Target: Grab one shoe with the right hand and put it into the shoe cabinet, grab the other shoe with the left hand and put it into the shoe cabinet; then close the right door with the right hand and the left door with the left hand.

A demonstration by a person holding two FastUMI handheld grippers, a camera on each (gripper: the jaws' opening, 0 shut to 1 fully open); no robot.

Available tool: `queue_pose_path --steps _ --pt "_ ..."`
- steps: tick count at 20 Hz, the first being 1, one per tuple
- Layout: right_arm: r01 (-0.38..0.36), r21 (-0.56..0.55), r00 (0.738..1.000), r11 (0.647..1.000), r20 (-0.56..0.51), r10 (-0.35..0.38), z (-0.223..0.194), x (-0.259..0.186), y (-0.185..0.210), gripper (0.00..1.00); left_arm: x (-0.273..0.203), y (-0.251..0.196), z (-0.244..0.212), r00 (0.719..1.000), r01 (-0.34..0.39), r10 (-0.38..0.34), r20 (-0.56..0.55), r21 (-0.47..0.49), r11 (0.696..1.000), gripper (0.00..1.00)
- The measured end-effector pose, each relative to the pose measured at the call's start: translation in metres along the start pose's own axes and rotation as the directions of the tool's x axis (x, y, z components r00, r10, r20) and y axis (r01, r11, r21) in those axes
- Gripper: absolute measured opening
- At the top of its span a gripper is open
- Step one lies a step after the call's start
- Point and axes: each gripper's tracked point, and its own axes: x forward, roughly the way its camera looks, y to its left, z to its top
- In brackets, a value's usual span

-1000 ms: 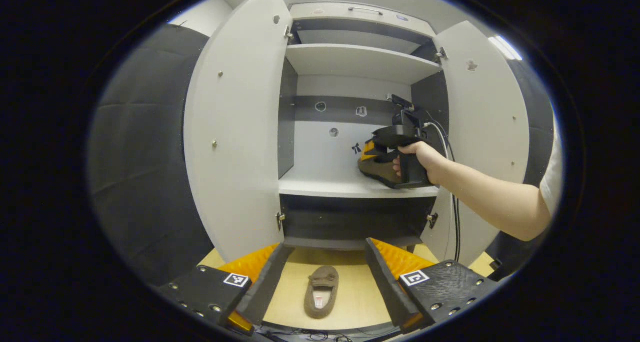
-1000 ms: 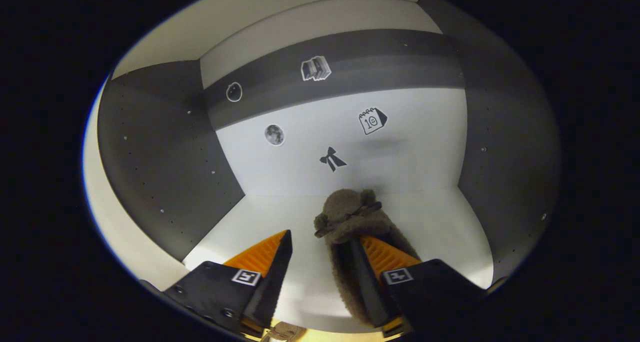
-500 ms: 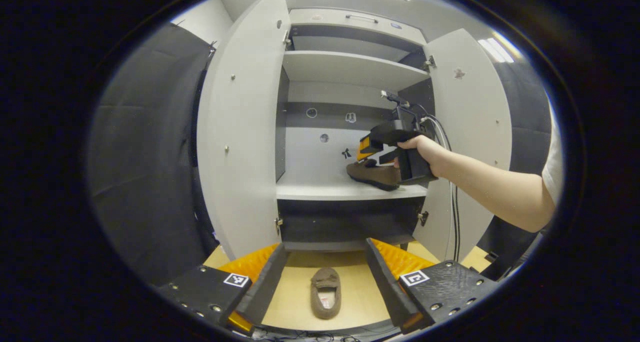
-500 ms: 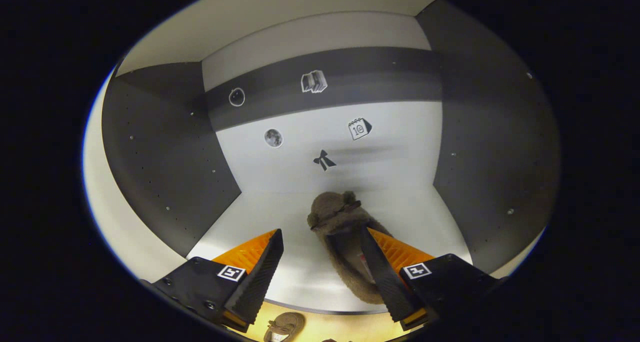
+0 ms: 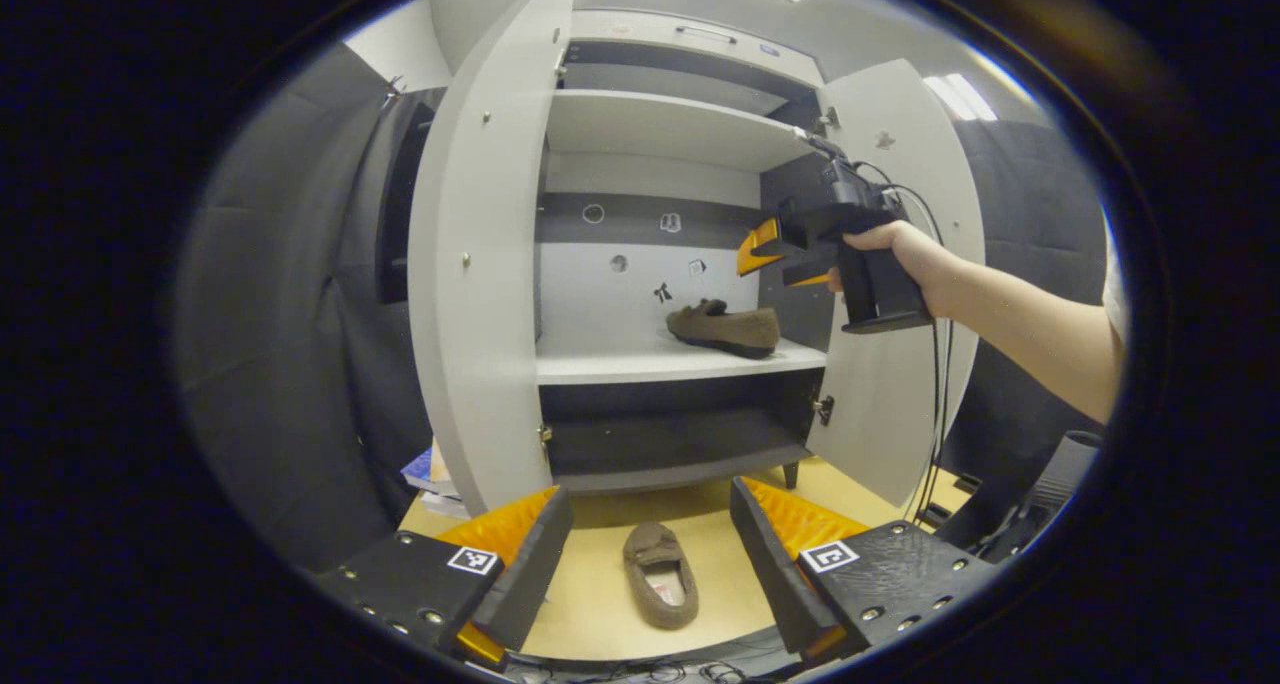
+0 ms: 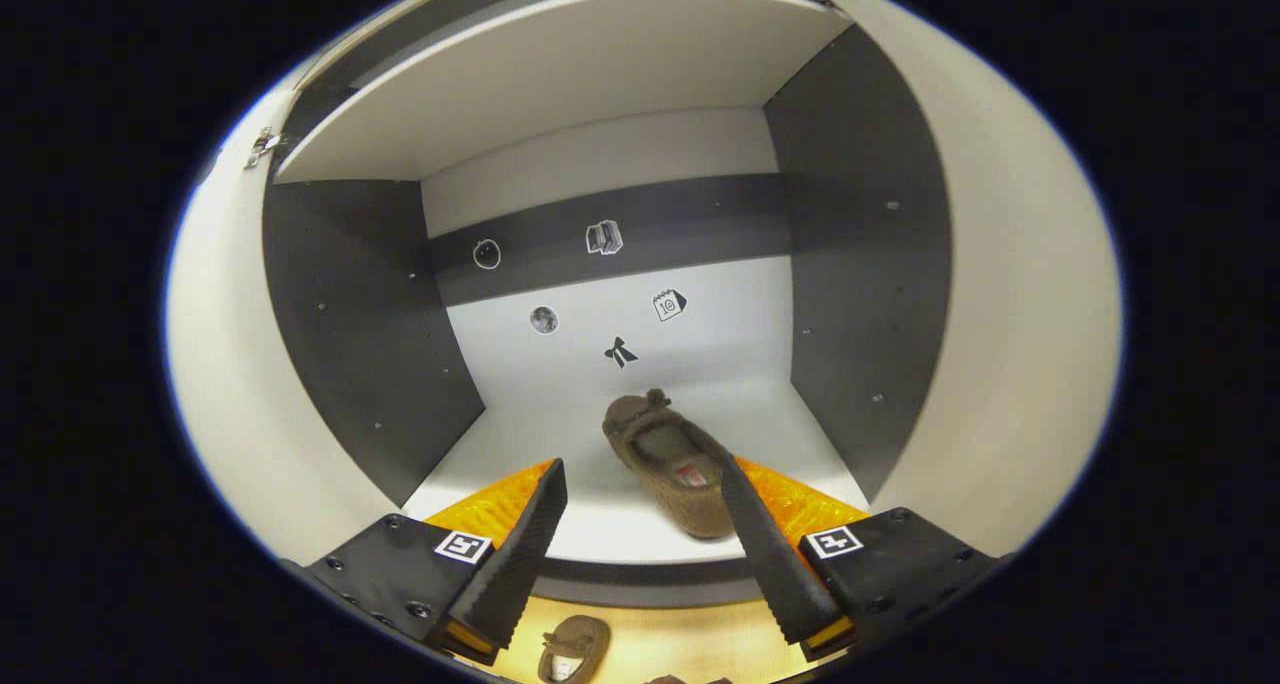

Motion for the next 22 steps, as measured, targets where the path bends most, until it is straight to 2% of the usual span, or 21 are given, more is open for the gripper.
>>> queue_pose_path --steps 2,3,6,7,8,11,12,13,16,19,22 --pt "0.005 -0.006 1.0 1.0 0.011 -0.005 -0.01 -0.024 0.001 0.98 0.004 -0.001 -0.01 0.999 0.032 -0.031 -0.012 0.033 0.999 0.93" --pt "0.006 -0.007 1.0 1.0 0.014 -0.006 -0.016 -0.036 0.002 0.92 0.006 -0.003 -0.017 0.999 0.046 -0.045 -0.023 0.045 0.998 0.93" --pt "0.034 -0.015 0.999 0.999 0.02 -0.034 -0.037 -0.073 -0.004 0.92 0.017 -0.007 -0.044 0.992 0.094 -0.087 -0.086 0.078 0.992 0.93" --pt "0.046 -0.016 0.999 0.999 0.024 -0.046 -0.044 -0.084 -0.005 0.98 0.023 -0.008 -0.054 0.989 0.108 -0.097 -0.109 0.098 0.989 0.93" --pt "0.055 -0.018 0.998 0.998 0.028 -0.054 -0.052 -0.095 -0.007 0.92 0.027 -0.01 -0.064 0.985 0.126 -0.11 -0.134 0.116 0.985 0.93" --pt "0.087 -0.041 0.996 0.995 0.026 -0.086 -0.081 -0.128 -0.015 0.92 0.045 -0.023 -0.094 0.963 0.214 -0.185 -0.198 0.139 0.967 0.93" --pt "0.097 -0.045 0.995 0.994 0.015 -0.096 -0.091 -0.137 -0.019 0.98 0.052 -0.025 -0.102 0.956 0.229 -0.196 -0.217 0.139 0.963 0.93" --pt "0.103 -0.048 0.995 0.994 0.004 -0.103 -0.099 -0.148 -0.022 0.98 0.06 -0.026 -0.112 0.95 0.241 -0.205 -0.235 0.135 0.961 0.93" --pt "0.162 -0.054 0.987 0.985 -0.002 -0.162 -0.117 -0.18 -0.043 0.98 0.085 -0.027 -0.142 0.934 0.247 -0.197 -0.297 0.139 0.959 0.93" --pt "0.204 -0.014 0.979 0.979 0.026 -0.204 -0.122 -0.209 -0.061 0.98 0.114 -0.015 -0.172 0.924 0.214 -0.131 -0.359 0.202 0.956 0.93" --pt "0.24 0.025 0.969 0.97 0.06 -0.241 -0.122 -0.24 -0.09 0.98 0.136 -0.007 -0.202 0.896 0.205 -0.083 -0.437 0.239 0.949 0.93"
